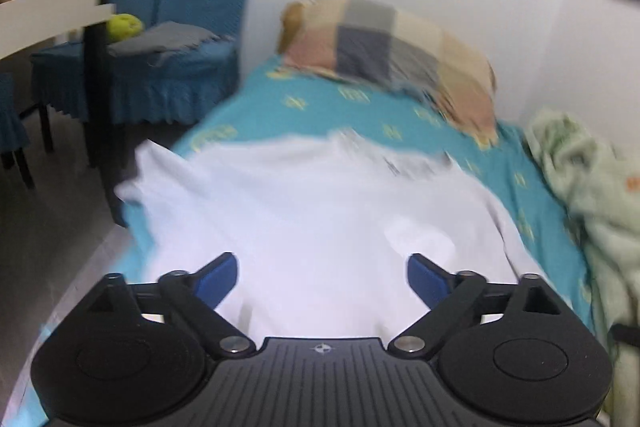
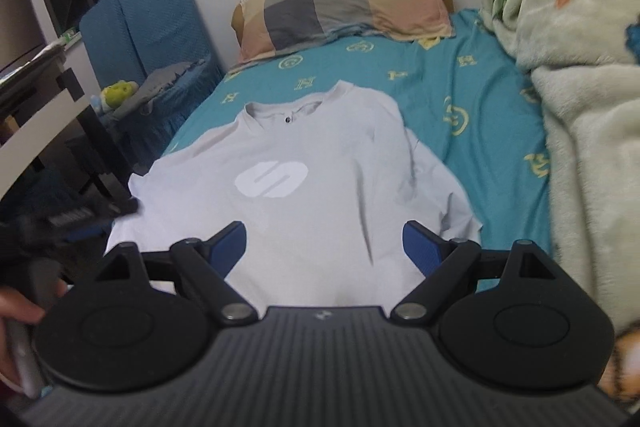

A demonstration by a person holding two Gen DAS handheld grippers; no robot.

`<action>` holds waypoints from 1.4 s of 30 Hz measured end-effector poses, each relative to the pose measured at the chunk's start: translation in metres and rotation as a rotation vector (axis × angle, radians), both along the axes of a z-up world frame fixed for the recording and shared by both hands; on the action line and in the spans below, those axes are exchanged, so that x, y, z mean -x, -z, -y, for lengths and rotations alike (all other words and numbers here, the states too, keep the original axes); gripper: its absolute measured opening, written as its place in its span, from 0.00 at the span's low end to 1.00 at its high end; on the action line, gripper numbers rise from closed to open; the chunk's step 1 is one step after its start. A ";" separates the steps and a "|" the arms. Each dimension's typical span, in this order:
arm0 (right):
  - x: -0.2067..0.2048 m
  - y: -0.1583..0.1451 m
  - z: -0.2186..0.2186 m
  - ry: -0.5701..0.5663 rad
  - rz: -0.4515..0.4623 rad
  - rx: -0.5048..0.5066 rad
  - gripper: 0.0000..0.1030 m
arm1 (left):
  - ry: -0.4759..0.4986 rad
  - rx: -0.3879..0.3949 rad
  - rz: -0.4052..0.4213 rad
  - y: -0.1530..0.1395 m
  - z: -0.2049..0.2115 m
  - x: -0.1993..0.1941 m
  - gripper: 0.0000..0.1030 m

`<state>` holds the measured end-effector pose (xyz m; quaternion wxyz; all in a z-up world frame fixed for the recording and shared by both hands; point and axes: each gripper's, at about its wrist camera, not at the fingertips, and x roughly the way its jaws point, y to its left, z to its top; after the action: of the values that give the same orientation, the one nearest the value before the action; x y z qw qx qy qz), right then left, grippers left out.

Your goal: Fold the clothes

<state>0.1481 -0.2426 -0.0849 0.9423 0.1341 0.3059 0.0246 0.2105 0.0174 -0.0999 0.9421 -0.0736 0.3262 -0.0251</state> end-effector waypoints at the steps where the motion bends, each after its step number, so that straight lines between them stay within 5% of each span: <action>1: 0.004 -0.003 0.003 0.004 0.012 0.004 0.84 | 0.004 -0.013 0.000 0.009 0.016 0.004 0.99; 7: 0.015 -0.010 0.017 0.035 0.051 0.033 0.84 | 0.041 -0.106 -0.043 0.073 0.078 0.006 1.00; 11: 0.009 -0.003 0.021 0.035 0.051 0.018 0.84 | 0.026 -0.115 -0.062 0.098 0.077 -0.005 1.00; 31: -0.012 0.014 0.055 0.145 -0.046 0.013 0.84 | 0.014 -0.133 -0.049 0.102 0.069 -0.017 1.00; 40: -0.074 0.042 0.087 0.224 -0.143 0.023 0.64 | 0.013 -0.133 -0.048 0.103 0.069 -0.018 1.00; 42: -0.086 0.053 0.097 0.254 -0.166 0.035 0.49 | 0.013 -0.133 -0.048 0.103 0.069 -0.018 1.00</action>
<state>0.2344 -0.3396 -0.1384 0.9115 0.1567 0.3635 -0.1114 0.2283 -0.0514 -0.2026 0.9366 -0.0093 0.3501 -0.0076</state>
